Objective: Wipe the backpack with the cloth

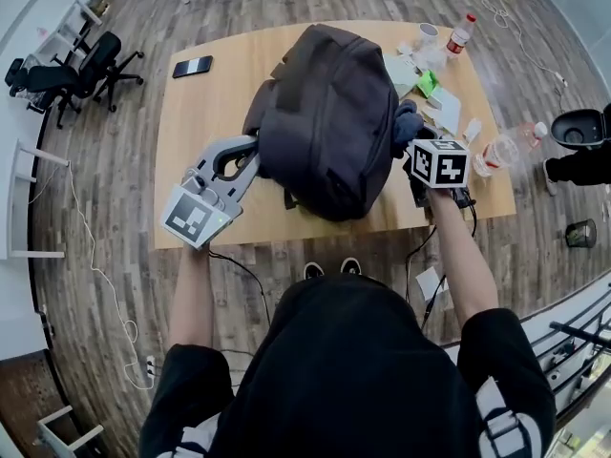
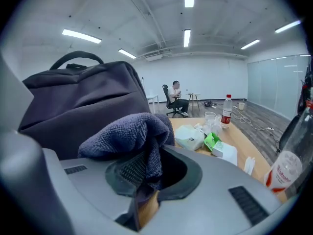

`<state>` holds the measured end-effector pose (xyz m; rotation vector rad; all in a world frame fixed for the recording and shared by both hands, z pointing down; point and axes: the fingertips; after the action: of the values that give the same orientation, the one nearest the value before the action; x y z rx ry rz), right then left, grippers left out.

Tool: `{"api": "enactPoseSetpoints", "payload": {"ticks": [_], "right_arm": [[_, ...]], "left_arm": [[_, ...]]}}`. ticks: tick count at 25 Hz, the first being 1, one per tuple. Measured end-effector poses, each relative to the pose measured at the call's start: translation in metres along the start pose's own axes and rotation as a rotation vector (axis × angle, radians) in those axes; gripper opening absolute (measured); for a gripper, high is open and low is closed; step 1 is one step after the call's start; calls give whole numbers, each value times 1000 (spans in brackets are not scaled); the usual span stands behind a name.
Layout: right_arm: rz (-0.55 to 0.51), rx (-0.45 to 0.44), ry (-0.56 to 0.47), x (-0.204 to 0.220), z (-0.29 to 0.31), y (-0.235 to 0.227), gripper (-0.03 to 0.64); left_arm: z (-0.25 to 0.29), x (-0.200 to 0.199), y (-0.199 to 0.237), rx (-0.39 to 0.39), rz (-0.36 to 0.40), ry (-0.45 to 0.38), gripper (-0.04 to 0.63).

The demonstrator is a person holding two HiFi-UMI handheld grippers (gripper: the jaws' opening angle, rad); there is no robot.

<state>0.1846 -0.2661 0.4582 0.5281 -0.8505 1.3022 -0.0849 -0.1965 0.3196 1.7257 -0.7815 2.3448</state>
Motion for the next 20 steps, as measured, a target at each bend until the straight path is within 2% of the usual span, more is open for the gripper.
{"api": "enactPoseSetpoints", "payload": {"ticks": [7,11,13,16,20], "right_arm": [[-134,16,13,-62,67,9,58],[-182,-11,6,-76,85,13,60],[-194,-13,-20,-77,75,11,60],[-257,-20,-114,-87,29,22,60],[-448,-72,-232,-110,-51,75,60]], "left_arm": [[10,-12,-28,-38,-73,-13,15],[16,-16,-31,-74,-124,-24,15],[13,-18,-31,-101,-160,-27,15],[8,-18,-30,-126,-203,-21,15],[6,-11,-30,-160,-250,-3,15]]}}
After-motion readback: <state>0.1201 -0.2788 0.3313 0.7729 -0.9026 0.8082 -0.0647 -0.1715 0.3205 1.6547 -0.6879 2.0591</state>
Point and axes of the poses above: the fingertips, and each gripper's own axes: z forward along the fingers, y to its left, x out of its underside, and after that the axes turned 7 degrees about y, right-handed
